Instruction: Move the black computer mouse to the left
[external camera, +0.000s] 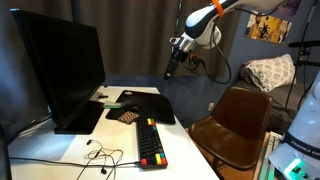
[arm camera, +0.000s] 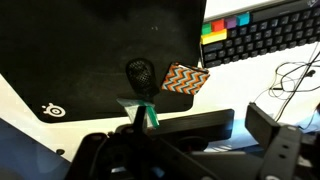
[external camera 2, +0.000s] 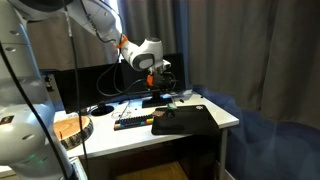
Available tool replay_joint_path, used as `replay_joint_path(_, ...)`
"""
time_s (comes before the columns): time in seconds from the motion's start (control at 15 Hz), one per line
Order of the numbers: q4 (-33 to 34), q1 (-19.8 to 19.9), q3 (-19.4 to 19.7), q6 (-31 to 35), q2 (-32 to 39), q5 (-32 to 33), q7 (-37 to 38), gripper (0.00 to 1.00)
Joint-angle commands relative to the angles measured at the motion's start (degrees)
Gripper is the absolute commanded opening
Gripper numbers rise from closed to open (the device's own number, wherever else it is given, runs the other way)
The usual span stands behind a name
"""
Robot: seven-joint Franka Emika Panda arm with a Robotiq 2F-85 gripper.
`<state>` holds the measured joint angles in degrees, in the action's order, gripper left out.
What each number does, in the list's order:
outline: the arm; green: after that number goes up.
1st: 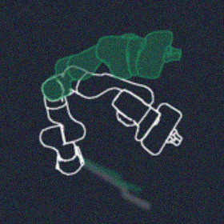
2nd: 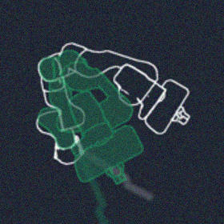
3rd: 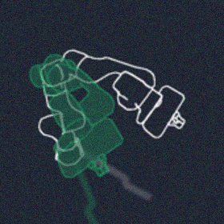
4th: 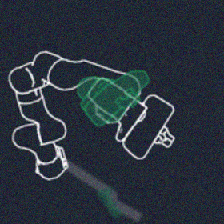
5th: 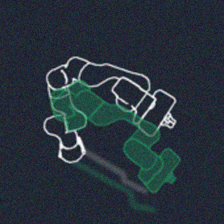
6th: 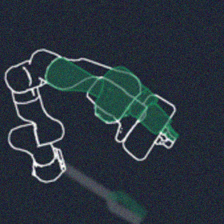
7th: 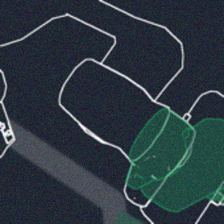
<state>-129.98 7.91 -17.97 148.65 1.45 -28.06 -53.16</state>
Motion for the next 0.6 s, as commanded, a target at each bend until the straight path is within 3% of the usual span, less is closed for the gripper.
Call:
replay_joint_path(0.0,-7.2,-5.3,6.4,-4.3,-10.3,-4.0,-4.6,1.0)
replay_joint_path(0.13,-8.7,-8.5,10.6,-8.6,-14.1,-7.1,-11.6,1.0)
replay_joint_path(0.2,-5.4,-9.2,10.6,-5.3,-8.6,-2.4,-5.0,1.0)
replay_joint_path(0.53,-7.9,-10.9,13.1,-7.8,-13.1,-4.2,-9.2,1.0)
